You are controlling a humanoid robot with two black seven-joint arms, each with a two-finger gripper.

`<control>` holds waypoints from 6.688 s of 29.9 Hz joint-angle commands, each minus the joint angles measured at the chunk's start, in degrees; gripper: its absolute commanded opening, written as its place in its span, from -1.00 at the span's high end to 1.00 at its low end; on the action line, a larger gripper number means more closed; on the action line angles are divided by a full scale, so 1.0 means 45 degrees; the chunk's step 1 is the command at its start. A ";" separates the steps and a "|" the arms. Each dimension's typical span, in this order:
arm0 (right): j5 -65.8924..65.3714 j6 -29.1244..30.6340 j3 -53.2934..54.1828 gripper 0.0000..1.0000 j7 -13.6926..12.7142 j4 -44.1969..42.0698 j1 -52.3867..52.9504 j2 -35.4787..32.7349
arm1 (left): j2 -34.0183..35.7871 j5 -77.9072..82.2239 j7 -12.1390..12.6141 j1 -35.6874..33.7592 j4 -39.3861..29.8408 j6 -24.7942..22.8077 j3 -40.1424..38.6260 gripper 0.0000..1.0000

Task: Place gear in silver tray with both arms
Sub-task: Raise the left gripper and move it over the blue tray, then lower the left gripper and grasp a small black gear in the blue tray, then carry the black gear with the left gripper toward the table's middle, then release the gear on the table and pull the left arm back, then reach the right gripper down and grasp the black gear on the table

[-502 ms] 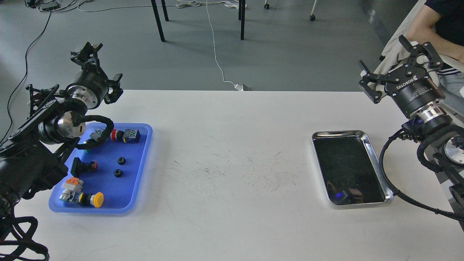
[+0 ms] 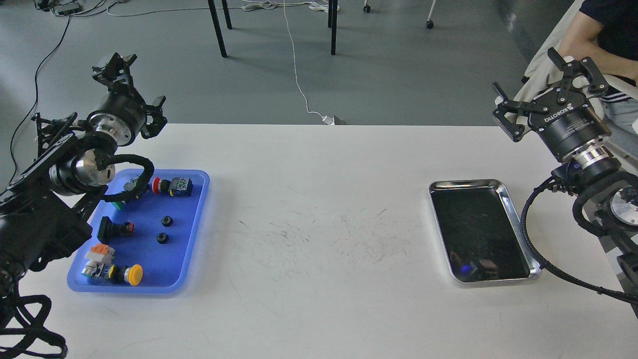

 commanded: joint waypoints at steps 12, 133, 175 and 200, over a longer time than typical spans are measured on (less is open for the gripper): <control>-0.0016 0.0000 -0.0006 -0.98 -0.0020 0.0079 0.0000 0.0000 | 0.1067 0.1978 0.0145 -0.0191 -0.0657 -0.1661 0.0288 -0.97; -0.0270 0.0000 -0.0279 -0.98 -0.0157 -0.1249 0.0312 -0.0606 | -0.5001 2.0848 0.2861 -0.0934 -0.5722 -0.2697 0.8450 0.82; -0.0308 -0.0285 -0.0318 -0.98 -0.0157 -0.1152 0.0722 -0.0606 | -0.5298 1.7724 0.2645 -0.0386 -0.3725 0.0643 0.8007 -0.96; -0.9678 -0.0324 -1.2574 -0.98 -0.1678 0.1951 1.0618 -0.0179 | 0.2494 0.3095 0.2079 0.0453 -0.3434 0.0898 0.1792 -0.96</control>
